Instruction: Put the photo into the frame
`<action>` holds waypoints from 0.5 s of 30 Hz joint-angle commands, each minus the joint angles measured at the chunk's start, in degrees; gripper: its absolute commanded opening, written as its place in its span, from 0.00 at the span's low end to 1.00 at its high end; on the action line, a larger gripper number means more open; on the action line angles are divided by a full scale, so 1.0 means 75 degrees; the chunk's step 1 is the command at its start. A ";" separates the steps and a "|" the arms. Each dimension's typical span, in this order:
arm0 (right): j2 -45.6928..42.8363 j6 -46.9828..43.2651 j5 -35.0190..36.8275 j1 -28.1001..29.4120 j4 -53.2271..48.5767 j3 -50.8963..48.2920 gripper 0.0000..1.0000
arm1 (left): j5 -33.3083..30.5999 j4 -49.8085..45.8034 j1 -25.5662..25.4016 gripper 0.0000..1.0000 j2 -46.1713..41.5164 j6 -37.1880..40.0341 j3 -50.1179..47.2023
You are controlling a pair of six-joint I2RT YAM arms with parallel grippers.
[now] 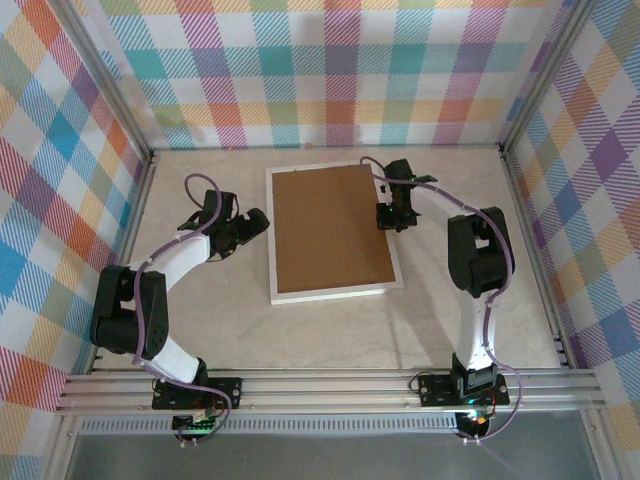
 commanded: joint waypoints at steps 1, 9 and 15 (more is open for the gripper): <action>-0.0309 -0.0115 -0.0001 0.0301 -0.0479 -0.0428 0.26 | 0.0193 0.0066 0.0019 1.00 0.0173 0.0098 0.0145; -0.0985 0.0355 -0.0439 0.0639 -0.0501 -0.1101 0.25 | -0.0177 -0.0364 -0.0344 0.88 0.0388 0.1088 0.0391; -0.1369 0.0461 -0.0563 0.0638 -0.0506 -0.1235 0.31 | -0.0355 -0.0853 -0.0516 0.75 0.0684 0.1782 0.0532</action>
